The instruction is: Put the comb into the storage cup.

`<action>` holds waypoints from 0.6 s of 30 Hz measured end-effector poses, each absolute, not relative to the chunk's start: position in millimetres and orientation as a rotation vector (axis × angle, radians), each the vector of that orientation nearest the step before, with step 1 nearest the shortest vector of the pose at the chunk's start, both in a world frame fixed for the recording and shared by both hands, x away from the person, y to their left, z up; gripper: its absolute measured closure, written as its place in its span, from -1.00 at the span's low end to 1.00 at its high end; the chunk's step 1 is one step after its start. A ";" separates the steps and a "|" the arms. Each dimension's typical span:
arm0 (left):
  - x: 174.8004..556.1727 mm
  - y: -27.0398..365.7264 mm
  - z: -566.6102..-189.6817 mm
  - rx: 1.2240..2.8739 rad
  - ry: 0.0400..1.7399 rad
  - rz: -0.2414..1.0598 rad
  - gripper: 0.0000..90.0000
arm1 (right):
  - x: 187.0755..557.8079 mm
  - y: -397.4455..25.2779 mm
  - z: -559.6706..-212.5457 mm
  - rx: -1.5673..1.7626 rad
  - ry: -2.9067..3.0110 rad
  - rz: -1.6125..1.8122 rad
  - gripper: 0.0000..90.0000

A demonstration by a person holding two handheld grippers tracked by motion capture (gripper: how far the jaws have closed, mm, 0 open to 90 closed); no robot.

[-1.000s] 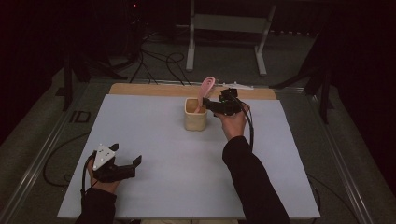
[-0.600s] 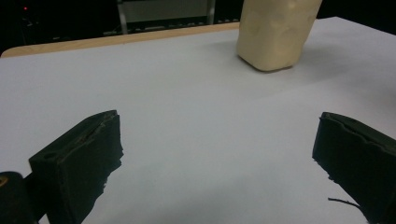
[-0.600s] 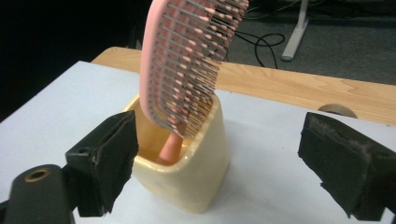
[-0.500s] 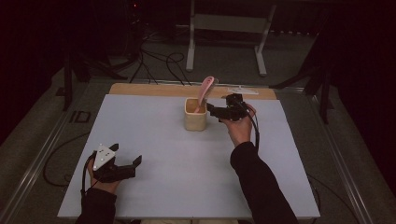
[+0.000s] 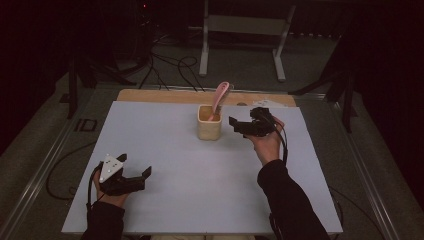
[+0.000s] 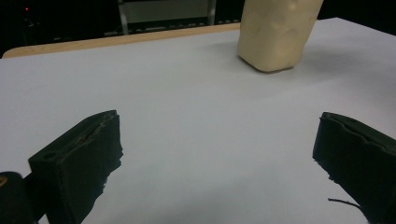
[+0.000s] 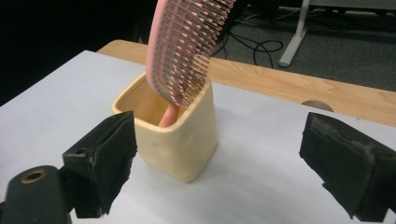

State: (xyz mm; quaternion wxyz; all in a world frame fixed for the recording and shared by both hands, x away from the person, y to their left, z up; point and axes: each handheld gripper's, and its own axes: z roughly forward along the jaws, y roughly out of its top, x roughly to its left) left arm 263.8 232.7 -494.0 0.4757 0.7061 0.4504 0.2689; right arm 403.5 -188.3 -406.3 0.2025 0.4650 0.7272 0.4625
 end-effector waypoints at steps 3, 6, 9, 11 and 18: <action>263.9 233.1 -494.0 1.726 1.102 0.659 -0.96 | 397.2 -194.3 -408.7 1.297 2.038 1.291 -0.76; 264.1 233.4 -493.9 1.728 1.102 0.664 -0.96 | 390.9 -200.5 -413.1 1.293 2.048 1.290 -0.76; 264.4 234.9 -493.4 1.731 1.102 0.671 -0.97 | 383.3 -207.3 -418.1 1.274 2.052 1.259 -0.78; 264.5 236.0 -492.8 1.728 1.104 0.677 -0.97 | 379.1 -211.9 -420.3 1.267 2.049 1.262 -0.79; 264.0 235.0 -485.7 1.736 1.094 0.726 -1.00 | 362.0 -230.5 -427.5 1.278 2.033 1.283 -0.79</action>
